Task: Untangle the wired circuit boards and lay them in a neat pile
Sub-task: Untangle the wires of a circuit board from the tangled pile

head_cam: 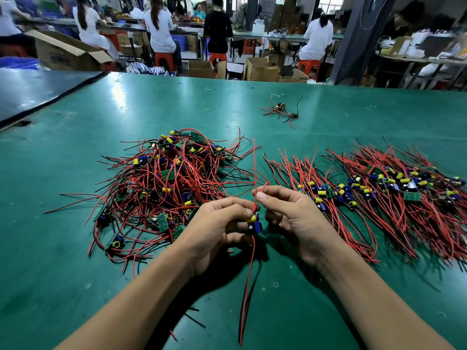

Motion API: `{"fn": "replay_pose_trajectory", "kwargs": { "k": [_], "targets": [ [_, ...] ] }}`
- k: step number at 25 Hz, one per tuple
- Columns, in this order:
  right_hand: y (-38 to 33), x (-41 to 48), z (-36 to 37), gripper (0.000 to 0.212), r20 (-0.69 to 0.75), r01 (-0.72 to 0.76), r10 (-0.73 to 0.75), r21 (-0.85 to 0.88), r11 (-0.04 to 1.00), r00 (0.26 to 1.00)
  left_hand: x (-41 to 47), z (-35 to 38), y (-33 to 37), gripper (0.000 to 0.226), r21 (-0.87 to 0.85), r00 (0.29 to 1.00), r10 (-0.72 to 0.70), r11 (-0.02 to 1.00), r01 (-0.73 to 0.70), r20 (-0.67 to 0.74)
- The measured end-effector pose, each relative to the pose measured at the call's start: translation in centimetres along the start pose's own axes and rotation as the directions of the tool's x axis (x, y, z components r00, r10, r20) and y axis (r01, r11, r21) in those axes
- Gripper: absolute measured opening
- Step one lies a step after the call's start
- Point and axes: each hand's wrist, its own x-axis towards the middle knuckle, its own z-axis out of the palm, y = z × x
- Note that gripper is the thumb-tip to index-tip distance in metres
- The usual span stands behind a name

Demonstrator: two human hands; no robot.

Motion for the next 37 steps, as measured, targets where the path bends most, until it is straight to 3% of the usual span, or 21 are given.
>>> {"fn": "replay_pose_trajectory", "kwargs": {
  "k": [3, 5, 8, 13, 17, 19, 24, 29, 32, 37],
  "targets": [
    [0.3, 0.2, -0.2, 0.024, 0.007, 0.014, -0.014, -0.030, 0.999, 1.000, -0.3, 0.1, -0.1, 0.002, -0.003, 1.000, 0.008, 1.000, -0.008, -0.016],
    [0.4, 0.1, -0.3, 0.023, 0.014, 0.001, 0.000, -0.065, 0.998, 1.000, -0.4, 0.2, -0.1, 0.003, 0.025, 0.999, 0.017, 1.000, -0.016, -0.034],
    [0.4, 0.0, -0.5, 0.010, 0.010, 0.017, -0.015, -0.187, 0.982, 1.000, -0.4, 0.4, -0.3, 0.017, 0.095, 0.997, 0.049, 0.995, -0.044, -0.054],
    [0.3, -0.2, -0.2, 0.007, 0.049, 0.180, -0.174, -0.387, 0.904, 0.983, -0.5, 0.6, -0.4, 0.025, 0.117, 0.996, 0.079, 0.990, -0.074, -0.041],
    [0.2, -0.2, -0.3, 0.029, 0.125, 0.060, -0.022, -0.311, 0.949, 0.992, -0.6, 0.5, -0.4, 0.018, 0.175, 0.997, 0.081, 0.981, -0.081, 0.004],
    [0.2, -0.2, -0.2, 0.028, 0.126, 0.044, -0.005, -0.305, 0.951, 0.992, -0.6, 0.6, -0.4, 0.016, 0.172, 0.997, 0.083, 0.982, -0.081, -0.003],
    [0.1, 0.3, -0.5, 0.010, -0.005, 0.215, -0.248, -0.476, 0.853, 0.969, -0.4, 0.8, -0.5, 0.012, 0.214, 0.997, 0.073, 0.974, -0.069, -0.011],
    [0.3, 0.9, -0.7, 0.017, -0.119, 0.311, -0.384, -0.398, 0.863, 0.916, -0.5, 1.1, -0.4, 0.006, 0.196, 0.998, 0.056, 0.979, -0.059, 0.021],
    [0.7, 1.0, -0.5, 0.019, -0.145, 0.225, -0.282, -0.320, 0.921, 0.949, -0.6, 1.0, -0.4, 0.007, 0.207, 0.999, 0.050, 0.977, -0.051, 0.010],
    [1.1, 1.1, -0.6, 0.047, -0.023, 0.132, -0.139, -0.196, 0.972, 0.990, -0.5, 0.8, -0.7, 0.016, 0.251, 0.994, 0.098, 0.964, -0.084, -0.044]
  ]
}}
